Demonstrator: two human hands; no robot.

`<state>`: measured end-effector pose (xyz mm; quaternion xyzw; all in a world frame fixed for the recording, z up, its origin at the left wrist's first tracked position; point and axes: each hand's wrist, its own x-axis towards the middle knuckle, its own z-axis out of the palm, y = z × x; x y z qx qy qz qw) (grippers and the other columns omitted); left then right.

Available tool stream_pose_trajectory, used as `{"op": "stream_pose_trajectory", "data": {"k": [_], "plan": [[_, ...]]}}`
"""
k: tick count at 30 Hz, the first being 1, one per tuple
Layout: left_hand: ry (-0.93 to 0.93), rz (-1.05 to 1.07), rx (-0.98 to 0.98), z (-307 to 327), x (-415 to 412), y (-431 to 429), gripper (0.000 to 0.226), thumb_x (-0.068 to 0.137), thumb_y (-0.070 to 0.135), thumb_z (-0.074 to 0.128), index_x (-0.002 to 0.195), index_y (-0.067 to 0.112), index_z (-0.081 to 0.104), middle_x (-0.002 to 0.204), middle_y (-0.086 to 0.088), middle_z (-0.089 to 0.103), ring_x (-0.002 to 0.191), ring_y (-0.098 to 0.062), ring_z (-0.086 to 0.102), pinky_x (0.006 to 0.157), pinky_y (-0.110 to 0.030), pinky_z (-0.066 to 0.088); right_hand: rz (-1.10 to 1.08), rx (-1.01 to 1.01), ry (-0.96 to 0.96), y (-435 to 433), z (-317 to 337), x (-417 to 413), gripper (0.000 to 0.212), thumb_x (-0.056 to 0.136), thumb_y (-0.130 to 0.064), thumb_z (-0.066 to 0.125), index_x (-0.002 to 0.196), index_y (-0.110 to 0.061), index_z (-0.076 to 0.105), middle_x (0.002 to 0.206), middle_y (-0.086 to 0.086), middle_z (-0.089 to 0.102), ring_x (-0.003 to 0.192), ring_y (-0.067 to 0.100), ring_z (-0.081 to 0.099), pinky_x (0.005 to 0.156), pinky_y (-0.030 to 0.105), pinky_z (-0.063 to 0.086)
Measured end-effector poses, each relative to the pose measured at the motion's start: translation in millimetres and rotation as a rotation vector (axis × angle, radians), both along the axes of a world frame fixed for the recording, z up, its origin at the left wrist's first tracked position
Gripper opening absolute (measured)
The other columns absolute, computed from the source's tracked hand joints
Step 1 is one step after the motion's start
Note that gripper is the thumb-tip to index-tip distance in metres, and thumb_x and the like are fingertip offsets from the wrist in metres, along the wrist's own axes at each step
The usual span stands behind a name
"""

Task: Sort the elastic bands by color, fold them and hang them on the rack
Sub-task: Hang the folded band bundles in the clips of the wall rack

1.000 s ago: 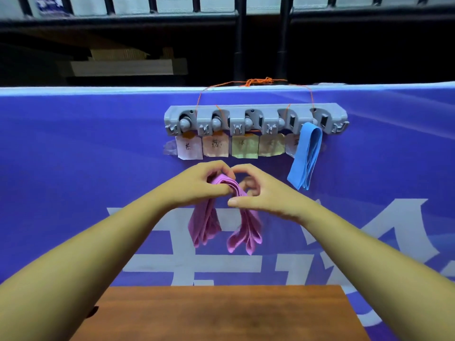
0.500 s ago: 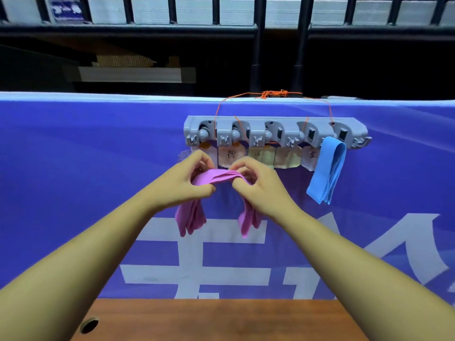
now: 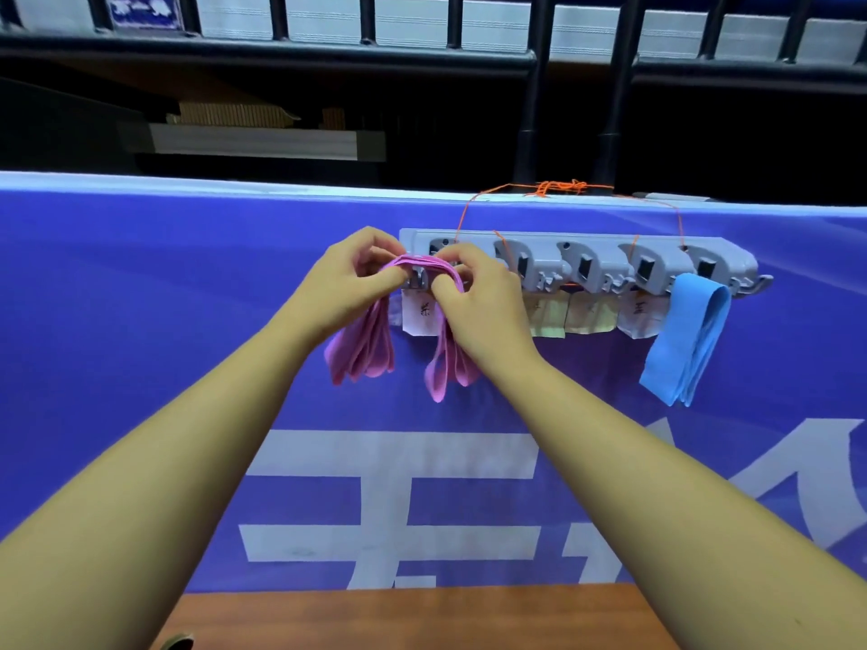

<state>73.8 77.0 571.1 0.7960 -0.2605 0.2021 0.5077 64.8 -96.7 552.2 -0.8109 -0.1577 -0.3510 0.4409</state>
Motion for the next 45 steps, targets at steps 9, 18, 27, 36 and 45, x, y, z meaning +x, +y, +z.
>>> {"op": "stream_pose_trajectory", "data": {"k": [9, 18, 27, 36, 45], "plan": [[-0.016, -0.023, -0.023, -28, 11, 9, 0.015, 0.089, 0.029, 0.066, 0.104, 0.027, 0.063, 0.104, 0.002, 0.069, 0.093, -0.017, 0.069, 0.090, -0.043, 0.055, -0.028, -0.086, -0.019, 4, -19, 4, 0.023, 0.086, -0.022, 0.053, 0.104, -0.032, 0.064, 0.082, -0.012, 0.070, 0.081, 0.011, 0.064, 0.076, 0.037, 0.052], [0.015, -0.054, 0.021, -44, 8, 6, 0.035, 0.083, 0.027, 0.071, 0.112, 0.035, 0.052, 0.105, 0.001, 0.066, 0.093, -0.016, 0.067, 0.087, -0.038, 0.056, 0.037, -0.038, 0.055, 6, -40, 5, 0.030, 0.084, -0.016, 0.059, 0.112, -0.026, 0.054, 0.110, -0.009, 0.068, 0.105, 0.008, 0.064, 0.088, 0.038, 0.053], [0.016, -0.029, 0.008, -53, 6, 3, 0.032, 0.085, 0.035, 0.067, 0.114, 0.037, 0.052, 0.103, -0.002, 0.066, 0.097, -0.021, 0.064, 0.094, -0.043, 0.052, -0.038, -0.050, -0.025, 4, -44, 4, 0.024, 0.084, -0.011, 0.053, 0.106, -0.020, 0.057, 0.086, -0.002, 0.068, 0.078, 0.021, 0.060, 0.070, 0.044, 0.051], [0.113, -0.069, -0.058, -74, -8, 7, 0.044, 0.093, 0.026, 0.064, 0.133, 0.025, 0.045, 0.120, -0.001, 0.065, 0.111, -0.011, 0.063, 0.102, -0.033, 0.048, 0.153, -0.054, 0.050, -5, -65, -12, 0.037, 0.090, -0.018, 0.058, 0.127, -0.022, 0.053, 0.112, -0.014, 0.067, 0.108, 0.002, 0.062, 0.094, 0.024, 0.049], [0.426, 0.226, -0.053, -192, -45, 40, 0.042, 0.077, 0.059, 0.053, 0.109, 0.032, 0.053, 0.107, 0.003, 0.063, 0.103, -0.023, 0.063, 0.091, -0.042, 0.049, 0.004, -0.033, 0.384, -32, -187, -45, 0.044, 0.096, -0.032, 0.054, 0.135, -0.012, 0.050, 0.135, 0.002, 0.055, 0.122, 0.015, 0.051, 0.104, 0.031, 0.040]]}}
